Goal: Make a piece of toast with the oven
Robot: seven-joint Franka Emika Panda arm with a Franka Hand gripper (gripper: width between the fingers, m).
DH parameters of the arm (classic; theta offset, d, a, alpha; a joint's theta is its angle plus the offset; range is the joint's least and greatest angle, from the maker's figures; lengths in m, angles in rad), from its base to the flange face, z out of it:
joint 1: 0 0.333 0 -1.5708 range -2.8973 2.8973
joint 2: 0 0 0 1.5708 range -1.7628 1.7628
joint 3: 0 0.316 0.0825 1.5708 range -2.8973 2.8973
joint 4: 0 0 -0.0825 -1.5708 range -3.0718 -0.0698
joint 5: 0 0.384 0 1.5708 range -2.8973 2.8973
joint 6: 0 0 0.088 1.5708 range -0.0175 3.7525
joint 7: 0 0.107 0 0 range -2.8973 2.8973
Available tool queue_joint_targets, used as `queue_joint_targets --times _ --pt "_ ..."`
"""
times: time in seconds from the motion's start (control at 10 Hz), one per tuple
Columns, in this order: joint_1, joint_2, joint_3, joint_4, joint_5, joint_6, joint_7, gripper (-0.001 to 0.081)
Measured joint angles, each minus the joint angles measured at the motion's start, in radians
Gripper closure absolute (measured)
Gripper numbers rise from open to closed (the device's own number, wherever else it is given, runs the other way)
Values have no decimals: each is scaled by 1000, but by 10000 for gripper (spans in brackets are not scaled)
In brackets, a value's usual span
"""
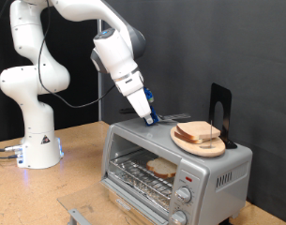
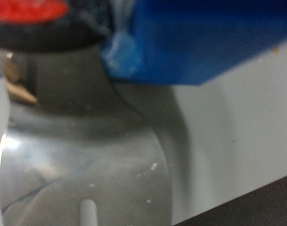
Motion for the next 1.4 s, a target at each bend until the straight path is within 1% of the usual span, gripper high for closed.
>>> queue_joint_targets --times 0.1,0.2,0.3,0.5,0.8,0.9,1.1,1.2,1.3,1.4 --pt "0 0 -1 0 15 3 -10 100" --pt "1 -1 -4 0 51 12 -43 29" --pt "3 -10 -15 0 99 14 -97 3" --pt "4 -55 -50 0 143 -30 -152 -2" --pt "1 -148 -113 -4 137 -140 -170 -2" --pt "-2 -179 -126 -16 130 -166 -170 -2" --pt "-1 -172 -124 -16 140 -164 -171 -2" --pt "3 -183 -152 -19 204 -176 -215 -2" --pt "3 -214 -205 -31 244 -222 -259 -2" --pt "1 -254 -262 -49 256 -278 -285 -2"
